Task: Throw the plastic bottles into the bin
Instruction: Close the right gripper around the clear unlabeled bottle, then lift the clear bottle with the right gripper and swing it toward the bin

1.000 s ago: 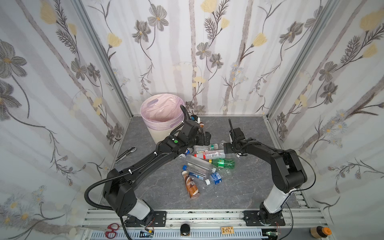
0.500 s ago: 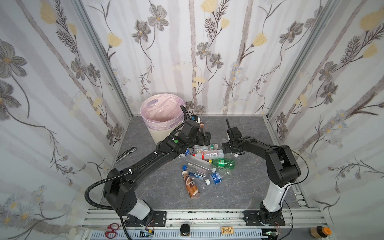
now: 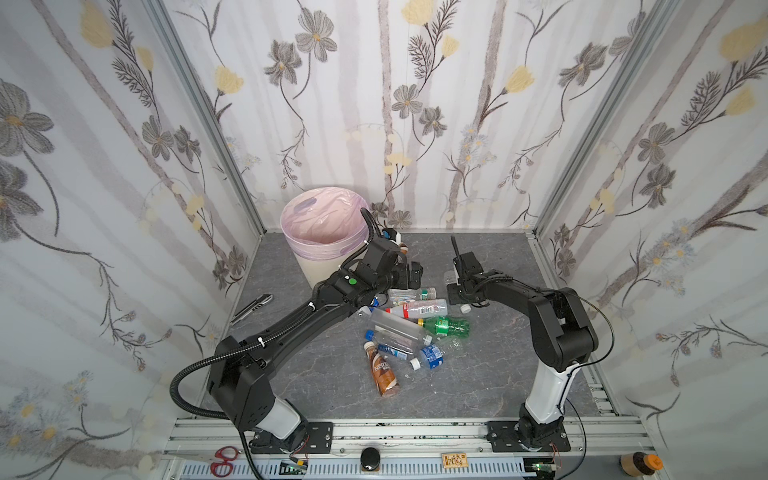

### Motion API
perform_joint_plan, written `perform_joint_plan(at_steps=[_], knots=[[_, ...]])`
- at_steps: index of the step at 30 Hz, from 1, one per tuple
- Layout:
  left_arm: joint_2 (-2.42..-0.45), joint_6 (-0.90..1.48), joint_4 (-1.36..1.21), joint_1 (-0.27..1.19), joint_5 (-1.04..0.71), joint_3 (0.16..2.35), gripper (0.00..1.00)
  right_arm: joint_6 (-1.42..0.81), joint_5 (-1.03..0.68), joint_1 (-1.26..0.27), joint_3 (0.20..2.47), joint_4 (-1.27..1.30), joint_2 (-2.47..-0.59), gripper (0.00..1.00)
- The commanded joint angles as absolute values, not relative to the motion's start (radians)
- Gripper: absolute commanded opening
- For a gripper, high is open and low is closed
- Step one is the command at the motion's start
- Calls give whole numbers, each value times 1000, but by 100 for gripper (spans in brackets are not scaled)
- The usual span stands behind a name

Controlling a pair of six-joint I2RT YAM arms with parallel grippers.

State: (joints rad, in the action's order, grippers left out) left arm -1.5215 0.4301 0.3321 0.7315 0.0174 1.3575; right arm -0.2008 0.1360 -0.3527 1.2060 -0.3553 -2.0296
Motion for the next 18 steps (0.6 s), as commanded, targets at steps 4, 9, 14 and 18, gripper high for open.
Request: perform_joint_plan(at_steps=[4,9,14,18], knots=[[-1521,442,307,732,23,1374,100,-217,75,-335,1205,-321,-1958,61],[-1513,435,308,732,31,1383,100,-228,-17,-327,1208,-291,-1885,60],[-1478,412,310,723,65,1413,100,-263,-177,-328,1197,-178,-1755,59],[-1455,420,319,668,7,1450,100,-309,-277,-336,1227,-94,-1684,58]])
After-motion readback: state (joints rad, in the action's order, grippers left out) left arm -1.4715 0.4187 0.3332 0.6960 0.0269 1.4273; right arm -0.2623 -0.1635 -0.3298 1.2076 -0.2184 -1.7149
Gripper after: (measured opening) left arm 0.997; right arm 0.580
